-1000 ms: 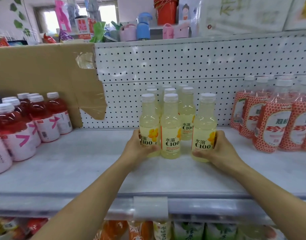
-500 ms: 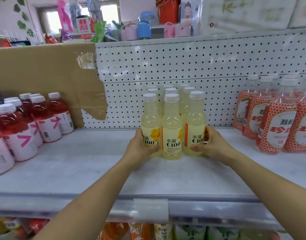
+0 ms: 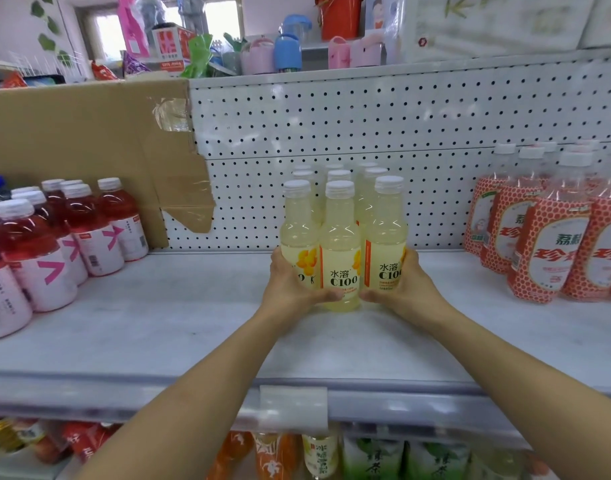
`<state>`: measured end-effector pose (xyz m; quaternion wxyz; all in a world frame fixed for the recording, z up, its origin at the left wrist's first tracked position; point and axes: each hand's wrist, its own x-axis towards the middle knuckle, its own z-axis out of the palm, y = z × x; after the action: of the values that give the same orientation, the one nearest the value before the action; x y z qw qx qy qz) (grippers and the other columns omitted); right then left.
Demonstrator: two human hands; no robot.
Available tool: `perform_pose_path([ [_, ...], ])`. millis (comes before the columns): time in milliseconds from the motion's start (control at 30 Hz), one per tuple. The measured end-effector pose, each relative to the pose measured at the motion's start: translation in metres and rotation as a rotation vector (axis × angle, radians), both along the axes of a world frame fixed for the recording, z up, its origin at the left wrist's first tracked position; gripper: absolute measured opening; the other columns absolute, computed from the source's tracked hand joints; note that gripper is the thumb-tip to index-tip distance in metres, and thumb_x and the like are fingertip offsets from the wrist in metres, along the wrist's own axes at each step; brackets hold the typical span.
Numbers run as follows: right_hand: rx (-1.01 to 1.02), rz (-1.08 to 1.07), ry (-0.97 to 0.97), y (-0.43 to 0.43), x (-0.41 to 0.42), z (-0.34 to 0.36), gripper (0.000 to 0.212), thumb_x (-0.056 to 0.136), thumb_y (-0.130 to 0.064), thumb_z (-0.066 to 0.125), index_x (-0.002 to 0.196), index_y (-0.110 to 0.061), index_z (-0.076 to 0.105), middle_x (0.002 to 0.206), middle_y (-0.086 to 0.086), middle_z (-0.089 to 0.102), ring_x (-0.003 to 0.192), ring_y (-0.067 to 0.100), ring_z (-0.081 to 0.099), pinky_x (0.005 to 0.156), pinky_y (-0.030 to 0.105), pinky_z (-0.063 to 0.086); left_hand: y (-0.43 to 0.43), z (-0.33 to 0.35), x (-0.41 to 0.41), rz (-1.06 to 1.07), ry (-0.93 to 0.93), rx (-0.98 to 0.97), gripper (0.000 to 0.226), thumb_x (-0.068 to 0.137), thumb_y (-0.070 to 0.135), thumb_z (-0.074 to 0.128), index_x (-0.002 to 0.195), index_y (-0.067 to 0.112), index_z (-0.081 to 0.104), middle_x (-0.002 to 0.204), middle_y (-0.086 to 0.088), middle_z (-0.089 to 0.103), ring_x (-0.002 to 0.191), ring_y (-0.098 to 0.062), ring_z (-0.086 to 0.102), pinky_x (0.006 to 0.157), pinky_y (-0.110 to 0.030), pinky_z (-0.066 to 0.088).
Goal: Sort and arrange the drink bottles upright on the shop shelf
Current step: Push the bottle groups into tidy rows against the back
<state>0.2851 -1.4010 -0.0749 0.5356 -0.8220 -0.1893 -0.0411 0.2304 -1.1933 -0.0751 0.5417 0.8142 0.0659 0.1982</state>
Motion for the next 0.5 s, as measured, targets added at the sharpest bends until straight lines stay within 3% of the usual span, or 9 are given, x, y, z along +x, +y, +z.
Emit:
perform_pose_path([
  [133,-0.050,-0.082,-0.029,0.003,0.011,-0.002,0.069,0.073,-0.022,0.085,0.123,-0.022,0.038,0.108,-0.010,0.060,0.101,0.014,0.060,0.075,0.027,0.049,-0.010,0.002,0.006,0.085,0.007,0.039,0.102,0.052,0.030,0.099,0.127,0.022,0.031,0.129,0.000,0.049,0.116,-0.019,0.057,0.097,-0.046,0.053],
  [233,-0.026,-0.080,-0.001,0.003,0.015,-0.002,0.066,0.074,-0.020,0.084,0.119,-0.026,0.035,0.102,-0.015,0.057,0.098,0.012,0.059,0.071,0.024,0.050,-0.010,0.003,0.008,0.090,0.011,0.029,0.098,0.058,0.028,0.097,0.129,0.019,0.031,0.129,-0.002,0.049,0.117,-0.021,0.057,0.097,-0.046,0.052],
  [333,-0.047,-0.082,0.002,0.001,0.010,-0.001,0.064,0.077,-0.018,0.081,0.121,-0.024,0.035,0.100,-0.017,0.055,0.097,0.014,0.059,0.072,0.025,0.051,-0.001,0.002,0.005,0.073,0.032,0.029,0.078,0.069,0.017,0.090,0.126,0.020,0.037,0.126,-0.003,0.057,0.115,-0.022,0.060,0.098,-0.047,0.052],
  [400,-0.067,-0.081,-0.003,0.001,0.002,0.003,0.064,0.078,-0.017,0.079,0.127,-0.020,0.036,0.107,-0.010,0.057,0.101,0.016,0.059,0.080,0.034,0.053,0.003,0.002,0.002,0.059,0.049,0.038,0.065,0.074,0.012,0.086,0.120,0.021,0.040,0.120,-0.001,0.062,0.111,-0.020,0.062,0.094,-0.042,0.054],
  [500,-0.065,-0.019,-0.076,0.000,-0.017,0.011,0.052,0.075,-0.016,0.078,0.117,-0.028,0.050,0.108,-0.009,0.063,0.098,0.011,0.063,0.079,0.033,0.055,0.002,0.008,-0.007,0.021,0.057,0.071,0.063,0.075,0.014,0.083,0.119,0.029,0.041,0.116,0.003,0.064,0.108,-0.015,0.064,0.082,-0.031,0.056],
])
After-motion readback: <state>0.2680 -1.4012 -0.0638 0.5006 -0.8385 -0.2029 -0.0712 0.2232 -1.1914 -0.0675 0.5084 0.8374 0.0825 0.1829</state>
